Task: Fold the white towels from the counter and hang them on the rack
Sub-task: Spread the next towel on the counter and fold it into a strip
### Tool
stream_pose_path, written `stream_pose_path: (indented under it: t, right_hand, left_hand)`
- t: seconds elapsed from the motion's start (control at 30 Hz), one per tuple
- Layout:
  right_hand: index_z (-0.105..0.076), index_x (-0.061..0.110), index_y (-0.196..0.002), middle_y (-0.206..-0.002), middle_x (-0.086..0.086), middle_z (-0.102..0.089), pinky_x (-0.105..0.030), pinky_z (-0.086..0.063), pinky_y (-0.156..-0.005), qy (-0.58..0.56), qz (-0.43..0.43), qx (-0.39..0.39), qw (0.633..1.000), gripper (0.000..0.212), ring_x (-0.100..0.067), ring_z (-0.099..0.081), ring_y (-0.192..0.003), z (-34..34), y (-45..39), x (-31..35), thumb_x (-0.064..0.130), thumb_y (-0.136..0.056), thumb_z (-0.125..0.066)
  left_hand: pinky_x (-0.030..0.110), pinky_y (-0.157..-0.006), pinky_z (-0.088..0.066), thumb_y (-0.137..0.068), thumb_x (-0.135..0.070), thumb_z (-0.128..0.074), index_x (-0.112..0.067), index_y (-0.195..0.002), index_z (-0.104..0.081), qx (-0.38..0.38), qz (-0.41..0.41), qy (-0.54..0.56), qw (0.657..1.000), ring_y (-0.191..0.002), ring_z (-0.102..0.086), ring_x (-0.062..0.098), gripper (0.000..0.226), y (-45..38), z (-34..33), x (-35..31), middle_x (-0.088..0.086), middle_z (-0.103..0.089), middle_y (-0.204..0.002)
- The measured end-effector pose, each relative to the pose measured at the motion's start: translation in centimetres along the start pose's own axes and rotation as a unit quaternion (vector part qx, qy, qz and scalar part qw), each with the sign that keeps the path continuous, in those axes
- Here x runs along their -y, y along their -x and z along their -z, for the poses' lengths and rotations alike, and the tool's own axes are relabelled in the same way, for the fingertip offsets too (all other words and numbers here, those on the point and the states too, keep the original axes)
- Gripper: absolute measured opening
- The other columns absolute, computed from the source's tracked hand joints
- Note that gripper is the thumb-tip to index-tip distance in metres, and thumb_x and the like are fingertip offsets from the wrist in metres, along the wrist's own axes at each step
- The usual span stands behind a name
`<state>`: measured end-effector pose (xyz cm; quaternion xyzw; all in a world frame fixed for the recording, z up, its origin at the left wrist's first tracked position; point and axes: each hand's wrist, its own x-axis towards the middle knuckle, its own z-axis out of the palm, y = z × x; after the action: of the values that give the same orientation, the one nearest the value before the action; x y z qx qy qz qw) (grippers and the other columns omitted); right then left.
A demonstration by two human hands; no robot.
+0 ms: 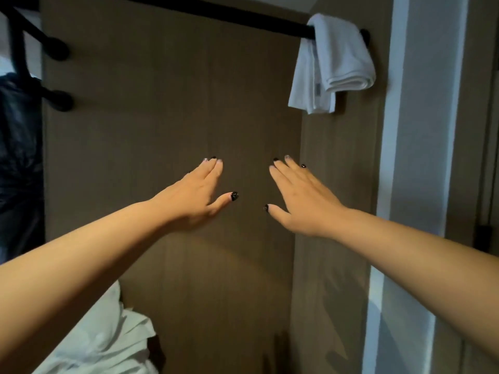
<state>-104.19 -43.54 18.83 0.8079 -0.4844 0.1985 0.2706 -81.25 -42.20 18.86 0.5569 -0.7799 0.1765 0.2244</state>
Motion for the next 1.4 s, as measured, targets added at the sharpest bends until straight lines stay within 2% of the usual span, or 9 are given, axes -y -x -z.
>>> stream_pose_path:
  t: [0.2, 0.37, 0.63, 0.73, 0.83, 1.03, 1.17, 1.3, 1.4]
  right_hand:
    - [-0.001, 0.011, -0.157, -0.165, -0.005, 0.005, -0.038, 0.0, -0.123, -0.091, 0.027, -0.005, 0.996, 0.079, -0.019, 0.015, -0.15, -3.6, -0.9, 10.4, 0.048, -0.099, -0.041]
    - [-0.001, 0.015, -0.157, -0.165, 0.0, 0.007, -0.03, 0.009, -0.116, -0.139, 0.047, -0.026, 0.989, 0.081, -0.016, 0.018, -0.149, -7.0, -1.3, 19.5, 0.049, -0.098, -0.045]
    - [0.003, 0.023, -0.157, -0.159, 0.012, 0.022, -0.016, 0.022, -0.103, -0.231, 0.032, 0.016, 0.972, 0.078, -0.002, 0.032, -0.139, -12.3, 0.3, 29.6, 0.049, -0.099, -0.042]
    - [0.007, 0.025, -0.156, -0.151, 0.018, 0.029, -0.014, 0.023, -0.1, -0.259, 0.024, 0.046, 0.965, 0.078, 0.004, 0.038, -0.132, -15.1, -0.1, 32.1, 0.05, -0.099, -0.041]
    - [0.008, 0.024, -0.156, -0.159, 0.013, 0.022, -0.015, 0.021, -0.104, -0.275, 0.027, 0.067, 0.959, 0.078, -0.001, 0.033, -0.14, -17.8, -1.1, 33.6, 0.048, -0.1, -0.041]
    - [0.003, 0.023, -0.157, -0.161, 0.012, 0.02, -0.017, 0.012, -0.109, -0.297, 0.04, 0.12, 0.947, 0.077, -0.002, 0.028, -0.142, -23.0, -4.4, 34.7, 0.044, -0.1, -0.044]
    - [-0.002, 0.023, -0.157, -0.163, 0.011, 0.014, -0.021, 0.003, -0.113, -0.306, 0.044, 0.158, 0.938, 0.075, -0.005, 0.017, -0.147, -27.4, -8.0, 34.2, 0.043, -0.1, -0.046]
    - [-0.002, 0.025, -0.157, -0.163, 0.011, 0.008, -0.022, -0.001, -0.114, -0.31, 0.069, 0.204, 0.926, 0.075, -0.009, 0.007, -0.15, -31.6, -11.5, 34.3, 0.042, -0.1, -0.048]
    - [-0.004, 0.023, -0.157, -0.164, 0.007, 0.002, -0.026, -0.007, -0.119, -0.311, 0.114, 0.232, 0.915, 0.075, -0.011, 0.0, -0.151, -34.2, -13.5, 35.2, 0.04, -0.099, -0.049]
  left_hand:
    - [0.021, -0.115, 0.005, -0.1, -0.055, -0.026, -0.013, -0.156, 0.009, 0.026, 0.034, 0.025, 0.999, -0.149, 0.013, 0.007, 0.079, 7.5, -0.7, 7.7, -0.002, 0.012, -0.164]
    - [0.029, -0.123, -0.002, -0.096, -0.059, -0.025, -0.018, -0.156, 0.011, 0.068, 0.062, 0.02, 0.996, -0.149, 0.014, 0.008, 0.081, 13.7, -1.8, 13.9, -0.004, 0.013, -0.164]
    - [0.023, -0.12, 0.001, -0.1, -0.054, -0.03, -0.02, -0.156, 0.013, 0.079, 0.078, 0.065, 0.992, -0.146, 0.018, 0.001, 0.078, 20.7, -4.7, 21.4, -0.013, 0.016, -0.16]
    - [0.016, -0.114, 0.003, -0.1, -0.054, -0.03, -0.022, -0.155, 0.015, 0.072, 0.08, 0.072, 0.992, -0.142, 0.023, -0.003, 0.078, 22.3, -5.9, 23.6, -0.021, 0.022, -0.15]
    - [0.012, -0.109, 0.005, -0.1, -0.054, -0.03, -0.023, -0.154, 0.018, 0.074, 0.092, 0.07, 0.991, -0.138, 0.025, -0.005, 0.079, 23.0, -7.5, 25.4, -0.022, 0.026, -0.145]
    - [0.017, -0.113, -0.002, -0.101, -0.052, -0.033, -0.021, -0.156, 0.011, 0.099, 0.116, 0.066, 0.986, -0.137, 0.022, -0.005, 0.077, 21.7, -11.7, 30.3, -0.01, 0.013, -0.163]
    - [0.014, -0.11, 0.003, -0.102, -0.05, -0.034, -0.02, -0.156, 0.013, 0.127, 0.138, 0.068, 0.98, -0.135, 0.021, -0.006, 0.077, 19.6, -15.2, 33.6, -0.014, 0.018, -0.158]
    - [0.015, -0.111, 0.003, -0.103, -0.046, -0.039, -0.017, -0.157, 0.01, 0.164, 0.157, 0.073, 0.971, -0.149, 0.012, 0.006, 0.078, 17.9, -19.3, 36.9, -0.004, 0.013, -0.164]
    - [0.019, -0.116, -0.003, -0.102, -0.045, -0.042, -0.016, -0.157, 0.007, 0.19, 0.176, 0.084, 0.962, -0.152, 0.005, 0.011, 0.079, 17.8, -22.1, 38.8, -0.003, 0.01, -0.165]
